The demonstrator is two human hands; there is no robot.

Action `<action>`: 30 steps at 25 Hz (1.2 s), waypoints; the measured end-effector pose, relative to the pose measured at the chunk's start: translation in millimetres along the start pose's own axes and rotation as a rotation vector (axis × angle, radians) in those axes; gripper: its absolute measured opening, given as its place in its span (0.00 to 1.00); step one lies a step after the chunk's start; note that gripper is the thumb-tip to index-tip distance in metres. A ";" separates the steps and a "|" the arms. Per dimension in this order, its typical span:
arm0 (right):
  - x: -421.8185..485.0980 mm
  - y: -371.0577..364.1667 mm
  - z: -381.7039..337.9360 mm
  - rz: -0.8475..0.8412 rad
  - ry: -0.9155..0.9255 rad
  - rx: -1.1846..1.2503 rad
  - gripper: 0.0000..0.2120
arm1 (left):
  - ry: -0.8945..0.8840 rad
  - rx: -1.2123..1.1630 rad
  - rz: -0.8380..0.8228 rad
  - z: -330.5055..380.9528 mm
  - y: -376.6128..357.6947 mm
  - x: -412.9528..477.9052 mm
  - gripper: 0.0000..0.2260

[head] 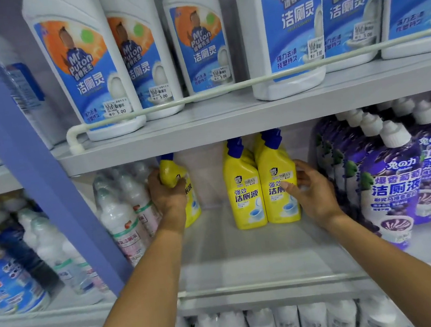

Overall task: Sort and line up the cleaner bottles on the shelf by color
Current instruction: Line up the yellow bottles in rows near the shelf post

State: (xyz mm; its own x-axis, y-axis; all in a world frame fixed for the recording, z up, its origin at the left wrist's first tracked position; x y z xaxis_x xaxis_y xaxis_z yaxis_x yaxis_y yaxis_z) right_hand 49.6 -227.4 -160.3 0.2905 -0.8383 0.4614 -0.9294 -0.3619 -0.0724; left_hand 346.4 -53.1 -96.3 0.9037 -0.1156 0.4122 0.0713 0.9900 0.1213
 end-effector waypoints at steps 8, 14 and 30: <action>-4.4 -3.2 -6.7 0.005 -0.004 0.010 0.17 | -0.205 0.263 -0.067 -11.1 0.6 12.1 0.16; -8.6 -1.9 -7.7 0.025 -0.002 -0.040 0.18 | -0.139 -0.157 -0.326 -13.2 25.6 -24.9 0.16; -5.7 -0.1 4.4 0.072 -0.023 -0.072 0.20 | -0.012 -0.129 -0.623 -10.9 -4.5 -116.3 0.20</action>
State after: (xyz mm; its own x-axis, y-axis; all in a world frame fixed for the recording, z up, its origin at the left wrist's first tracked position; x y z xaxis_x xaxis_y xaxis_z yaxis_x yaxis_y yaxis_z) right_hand 49.0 -224.4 -166.8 0.2266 -0.8706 0.4368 -0.9618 -0.2707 -0.0406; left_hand 245.6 -43.3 -154.6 0.6716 -0.6732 0.3094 0.6330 0.7384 0.2325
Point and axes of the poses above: each hand's wrist, its own x-axis towards the middle knuckle, its own y-axis out of the back of the hand, z = x × y, the point moved 4 cm from there along x, towards the middle knuckle, and after that the axes turned 6 degrees about z, right-handed, at the moved point
